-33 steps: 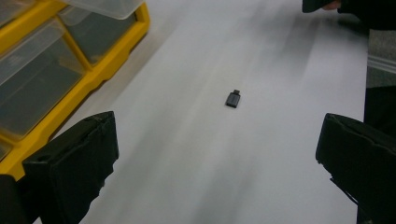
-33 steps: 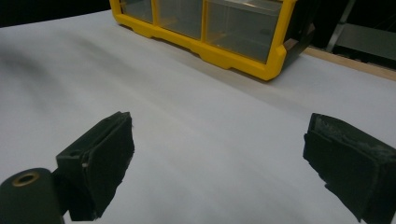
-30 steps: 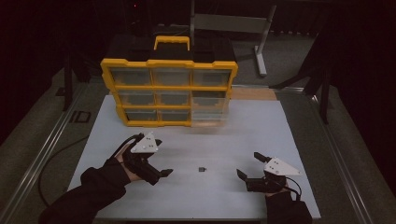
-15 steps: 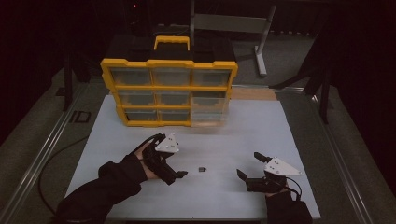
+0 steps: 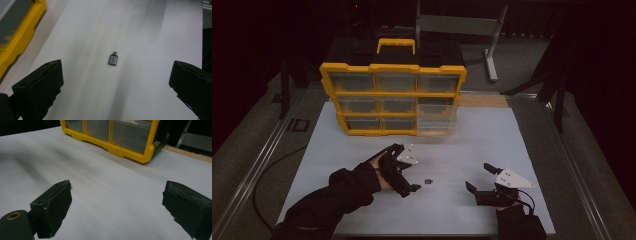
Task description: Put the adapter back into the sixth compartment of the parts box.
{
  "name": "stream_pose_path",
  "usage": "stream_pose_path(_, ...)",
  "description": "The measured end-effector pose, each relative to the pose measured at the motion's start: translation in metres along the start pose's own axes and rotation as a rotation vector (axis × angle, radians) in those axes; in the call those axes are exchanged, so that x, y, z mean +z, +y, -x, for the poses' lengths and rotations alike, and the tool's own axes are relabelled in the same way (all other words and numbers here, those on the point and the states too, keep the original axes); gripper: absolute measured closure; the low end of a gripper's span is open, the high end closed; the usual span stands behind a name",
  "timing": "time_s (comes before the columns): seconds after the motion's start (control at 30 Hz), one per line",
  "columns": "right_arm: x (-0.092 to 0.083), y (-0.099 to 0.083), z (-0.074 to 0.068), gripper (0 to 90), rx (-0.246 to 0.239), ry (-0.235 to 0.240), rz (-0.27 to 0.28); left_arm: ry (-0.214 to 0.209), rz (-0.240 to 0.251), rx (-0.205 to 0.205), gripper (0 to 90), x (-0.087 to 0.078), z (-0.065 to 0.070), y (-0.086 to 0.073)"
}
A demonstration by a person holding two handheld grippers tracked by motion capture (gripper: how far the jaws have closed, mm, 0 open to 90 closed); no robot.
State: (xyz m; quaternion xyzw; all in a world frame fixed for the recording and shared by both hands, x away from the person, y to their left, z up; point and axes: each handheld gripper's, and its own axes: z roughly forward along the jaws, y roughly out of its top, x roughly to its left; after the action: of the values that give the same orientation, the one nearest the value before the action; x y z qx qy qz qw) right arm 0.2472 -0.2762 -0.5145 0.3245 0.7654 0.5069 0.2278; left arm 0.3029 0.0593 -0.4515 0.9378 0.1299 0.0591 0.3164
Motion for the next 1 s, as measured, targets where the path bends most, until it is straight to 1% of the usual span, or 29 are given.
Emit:
stream_pose_path(0.03, 0.000, 0.000, 0.000, 8.4, 0.000, -0.001, -0.002, -0.001, -0.014, 0.011, 0.5, 0.001, 0.000, 0.002)
stream_pose_path(0.07, 0.000, 0.000, 0.000, 8.4, -0.002, -0.001, -0.003, -0.003, -0.012, 0.008, 0.5, 0.003, 0.000, 0.002)
stream_pose_path(0.17, 0.000, 0.000, 0.000, 8.4, -0.003, -0.002, -0.003, -0.019, -0.037, 0.019, 0.5, 0.006, -0.001, 0.006)
stream_pose_path(0.3, 0.000, 0.000, 0.000, 8.4, -0.004, 0.001, -0.004, -0.022, -0.060, 0.026, 0.5, 0.014, 0.000, 0.009)
stream_pose_path(0.33, 0.000, 0.000, 0.000, 8.4, 0.000, 0.002, -0.002, -0.029, -0.066, 0.033, 0.5, 0.015, 0.000, 0.010)
stream_pose_path(0.37, 0.000, 0.000, 0.000, 8.4, 0.001, 0.001, -0.001, -0.032, -0.069, 0.029, 0.5, 0.017, 0.001, 0.010)
stream_pose_path(0.4, 0.000, 0.000, 0.000, 8.4, -0.003, 0.000, -0.004, -0.034, -0.088, 0.038, 0.5, 0.019, 0.000, 0.011)
stream_pose_path(0.47, 0.000, 0.000, 0.001, 8.4, 0.001, 0.001, -0.001, -0.039, -0.095, 0.032, 0.5, 0.023, 0.000, 0.011)
stream_pose_path(0.5, 0.000, 0.000, 0.000, 8.4, 0.001, -0.002, -0.003, -0.043, -0.106, 0.039, 0.5, 0.026, -0.001, 0.012)
stream_pose_path(0.53, 0.000, 0.000, 0.000, 8.3, -0.001, -0.003, -0.005, -0.043, -0.105, 0.031, 0.5, 0.027, -0.001, 0.012)
stream_pose_path(0.63, 0.000, 0.000, 0.000, 8.4, 0.002, -0.003, -0.004, -0.054, -0.118, 0.034, 0.5, 0.031, -0.001, 0.013)
stream_pose_path(0.7, 0.000, 0.000, 0.000, 8.4, 0.002, -0.002, -0.001, -0.062, -0.139, 0.043, 0.5, 0.035, -0.001, 0.014)
stream_pose_path(0.73, 0.000, 0.000, 0.000, 8.4, 0.001, -0.003, -0.002, -0.067, -0.141, 0.040, 0.5, 0.037, -0.001, 0.014)
stream_pose_path(0.8, 0.000, 0.000, 0.000, 8.4, 0.004, -0.002, -0.002, -0.070, -0.158, 0.045, 0.5, 0.041, -0.001, 0.015)
stream_pose_path(0.83, 0.000, 0.000, 0.000, 8.4, 0.004, -0.002, -0.002, -0.070, -0.158, 0.045, 0.5, 0.041, -0.001, 0.015)
stream_pose_path(0.87, 0.000, 0.000, 0.000, 8.4, 0.002, -0.001, -0.002, -0.075, -0.173, 0.046, 0.5, 0.045, -0.002, 0.015)
stream_pose_path(1.0, 0.000, -0.001, 0.001, 8.4, 0.000, 0.000, -0.004, -0.087, -0.195, 0.050, 0.5, 0.053, -0.003, 0.016)
